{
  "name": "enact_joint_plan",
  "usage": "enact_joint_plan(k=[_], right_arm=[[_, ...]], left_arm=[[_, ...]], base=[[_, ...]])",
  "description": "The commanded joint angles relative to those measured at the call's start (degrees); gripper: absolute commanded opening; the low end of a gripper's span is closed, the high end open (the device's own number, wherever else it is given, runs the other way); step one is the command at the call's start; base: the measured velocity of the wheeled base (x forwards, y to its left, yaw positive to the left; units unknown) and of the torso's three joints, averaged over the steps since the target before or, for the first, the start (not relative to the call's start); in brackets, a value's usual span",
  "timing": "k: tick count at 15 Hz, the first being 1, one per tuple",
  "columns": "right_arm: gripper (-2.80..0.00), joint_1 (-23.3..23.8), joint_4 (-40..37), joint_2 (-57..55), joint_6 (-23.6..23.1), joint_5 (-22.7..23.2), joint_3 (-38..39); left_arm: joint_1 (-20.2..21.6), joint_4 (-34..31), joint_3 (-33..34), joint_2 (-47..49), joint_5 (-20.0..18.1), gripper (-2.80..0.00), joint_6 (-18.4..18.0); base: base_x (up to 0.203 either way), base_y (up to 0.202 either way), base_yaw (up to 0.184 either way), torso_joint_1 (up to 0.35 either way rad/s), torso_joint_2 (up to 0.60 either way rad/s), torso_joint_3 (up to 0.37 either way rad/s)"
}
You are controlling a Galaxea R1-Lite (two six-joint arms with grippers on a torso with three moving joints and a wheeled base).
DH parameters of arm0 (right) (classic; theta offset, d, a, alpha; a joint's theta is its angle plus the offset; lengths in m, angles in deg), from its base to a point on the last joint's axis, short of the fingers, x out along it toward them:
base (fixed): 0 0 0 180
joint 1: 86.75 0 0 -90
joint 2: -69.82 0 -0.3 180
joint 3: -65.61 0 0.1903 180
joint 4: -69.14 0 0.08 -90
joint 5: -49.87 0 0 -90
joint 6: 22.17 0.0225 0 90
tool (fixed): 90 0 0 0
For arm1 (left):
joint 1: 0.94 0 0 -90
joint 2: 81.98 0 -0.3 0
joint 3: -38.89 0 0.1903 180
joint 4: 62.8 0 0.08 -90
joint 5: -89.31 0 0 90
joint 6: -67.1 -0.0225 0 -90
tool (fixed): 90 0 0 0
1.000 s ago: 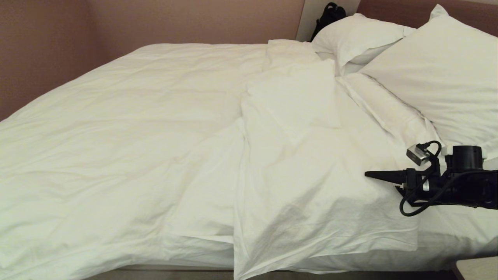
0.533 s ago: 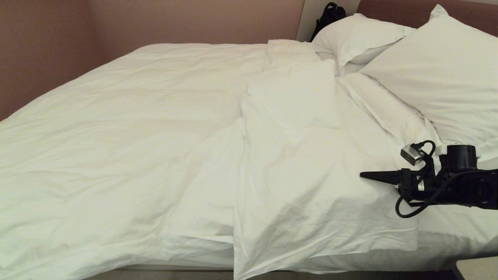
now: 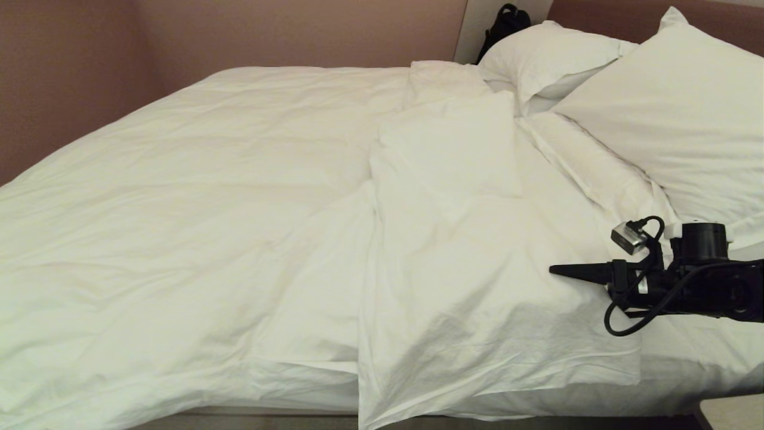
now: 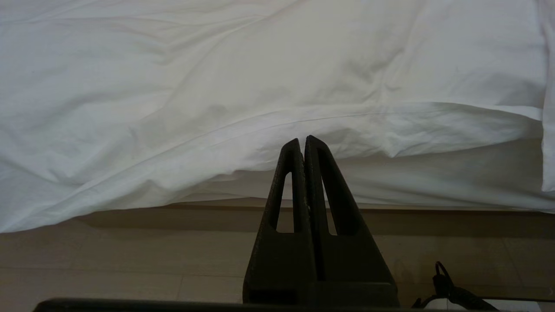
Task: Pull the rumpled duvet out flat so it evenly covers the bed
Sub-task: Flatten the corners of the folded blanket
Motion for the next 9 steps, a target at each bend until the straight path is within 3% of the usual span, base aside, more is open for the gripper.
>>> enact_joint_plan(k=[1, 2, 3, 9], right_arm=[[0.00, -0.03, 0.12, 0.09, 0.10, 0.38, 0.11], [0.00, -0.03, 0.24, 0.09, 0.09, 0.38, 0.25], [-2.80, -0.03, 0.35, 0.06, 0.01, 0.38, 0.38], [-2.80, -0.03, 0.33, 0.09, 0.01, 0.47, 0.29]], left_arm=[[0.04, 0.00, 0.00, -0.02, 0.00, -2.80, -0.02], [0.04, 0.00, 0.00, -0.02, 0.00, -2.80, -0.02], [0.04, 0.00, 0.00, -0.02, 0.00, -2.80, -0.02], [0.04, 0.00, 0.00, -0.02, 0.00, -2.80, -0.02]], base=[[0.000, 0.000, 0.000, 0.000, 0.00, 0.000], [0.000, 0.000, 0.000, 0.000, 0.00, 0.000], [0.000, 0.000, 0.000, 0.000, 0.00, 0.000], [0.000, 0.000, 0.000, 0.000, 0.00, 0.000]])
